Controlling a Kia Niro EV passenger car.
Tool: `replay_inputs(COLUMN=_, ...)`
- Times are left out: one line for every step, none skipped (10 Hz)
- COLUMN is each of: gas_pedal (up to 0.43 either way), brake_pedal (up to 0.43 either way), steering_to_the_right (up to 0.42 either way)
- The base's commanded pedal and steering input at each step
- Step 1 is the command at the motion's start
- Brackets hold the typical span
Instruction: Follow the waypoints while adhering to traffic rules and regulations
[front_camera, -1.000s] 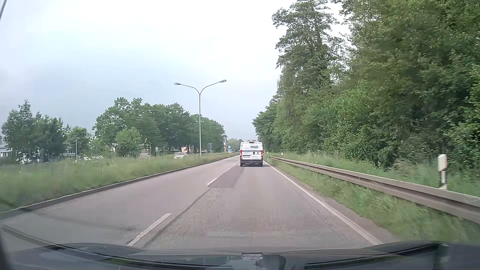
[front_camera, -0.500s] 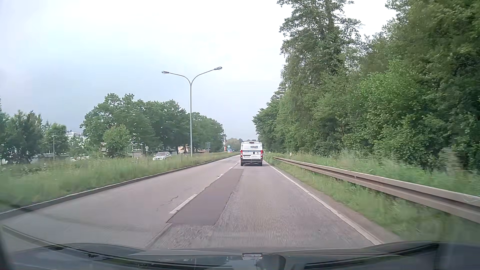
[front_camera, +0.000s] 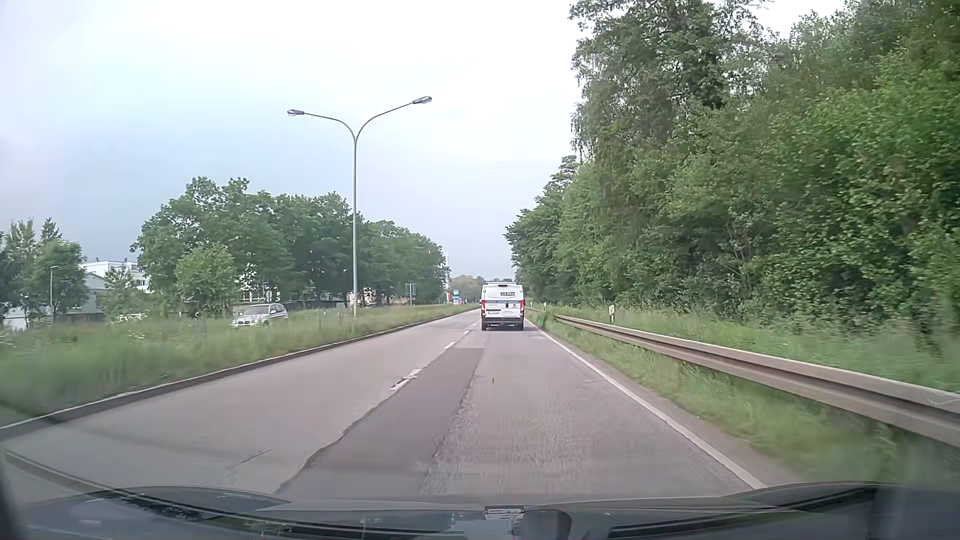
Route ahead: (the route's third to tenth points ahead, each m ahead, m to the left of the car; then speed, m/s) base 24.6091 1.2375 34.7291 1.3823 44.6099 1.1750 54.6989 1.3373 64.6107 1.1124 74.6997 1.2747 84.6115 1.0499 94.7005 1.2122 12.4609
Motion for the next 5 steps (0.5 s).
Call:
replay_inputs(gas_pedal=0.177, brake_pedal=0.000, steering_to_the_right=0.003)
replay_inputs(gas_pedal=0.177, brake_pedal=0.000, steering_to_the_right=0.002)
replay_inputs(gas_pedal=0.177, brake_pedal=0.000, steering_to_the_right=0.002)
replay_inputs(gas_pedal=0.177, brake_pedal=0.000, steering_to_the_right=0.002)
replay_inputs(gas_pedal=0.177, brake_pedal=0.000, steering_to_the_right=0.003)
